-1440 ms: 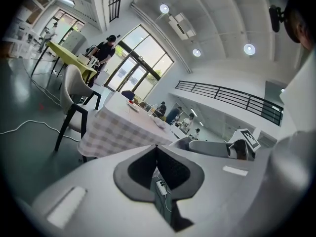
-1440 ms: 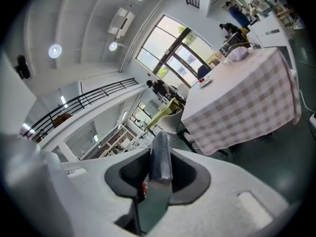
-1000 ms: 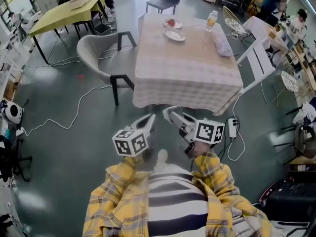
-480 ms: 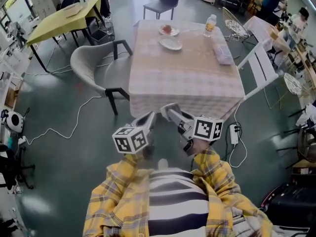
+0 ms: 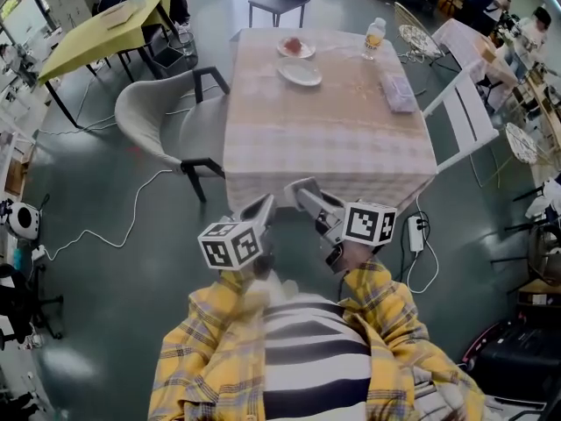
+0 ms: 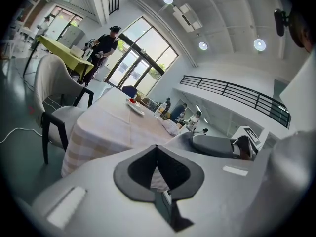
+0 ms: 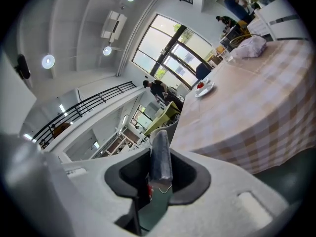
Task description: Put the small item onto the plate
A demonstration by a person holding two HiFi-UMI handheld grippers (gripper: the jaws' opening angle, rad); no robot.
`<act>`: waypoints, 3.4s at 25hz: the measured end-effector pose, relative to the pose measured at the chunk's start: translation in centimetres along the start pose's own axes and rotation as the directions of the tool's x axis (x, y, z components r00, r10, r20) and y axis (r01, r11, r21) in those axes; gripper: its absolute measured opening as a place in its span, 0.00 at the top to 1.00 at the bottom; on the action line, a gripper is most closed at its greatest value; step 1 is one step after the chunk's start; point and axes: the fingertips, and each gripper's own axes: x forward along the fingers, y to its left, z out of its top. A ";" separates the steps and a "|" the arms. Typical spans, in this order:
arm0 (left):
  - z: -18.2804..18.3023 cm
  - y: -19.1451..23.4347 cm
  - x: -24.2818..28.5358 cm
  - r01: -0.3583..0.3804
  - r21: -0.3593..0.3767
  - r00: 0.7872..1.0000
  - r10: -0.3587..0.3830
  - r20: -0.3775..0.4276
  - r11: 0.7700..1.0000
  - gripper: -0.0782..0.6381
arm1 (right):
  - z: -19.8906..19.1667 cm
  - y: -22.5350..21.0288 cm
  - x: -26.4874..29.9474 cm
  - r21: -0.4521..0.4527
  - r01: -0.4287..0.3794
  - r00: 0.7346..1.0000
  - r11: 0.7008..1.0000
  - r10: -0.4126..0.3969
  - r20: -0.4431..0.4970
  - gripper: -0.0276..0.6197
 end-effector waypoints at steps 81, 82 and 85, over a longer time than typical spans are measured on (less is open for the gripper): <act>21.2 12.4 34.5 0.064 0.020 0.989 -0.061 -0.132 0.998 0.91 | 28.7 -20.8 24.2 0.057 0.148 0.989 0.987 -0.145 -0.041 0.80; 21.3 12.6 34.7 0.057 0.020 0.990 -0.054 -0.130 0.998 0.91 | 28.9 -21.1 24.3 0.059 0.151 0.988 0.987 -0.148 -0.042 0.80; 21.7 13.4 35.3 0.038 0.018 0.992 -0.035 -0.124 0.999 0.91 | 29.4 -22.2 24.8 0.078 0.159 0.987 0.984 -0.155 -0.047 0.80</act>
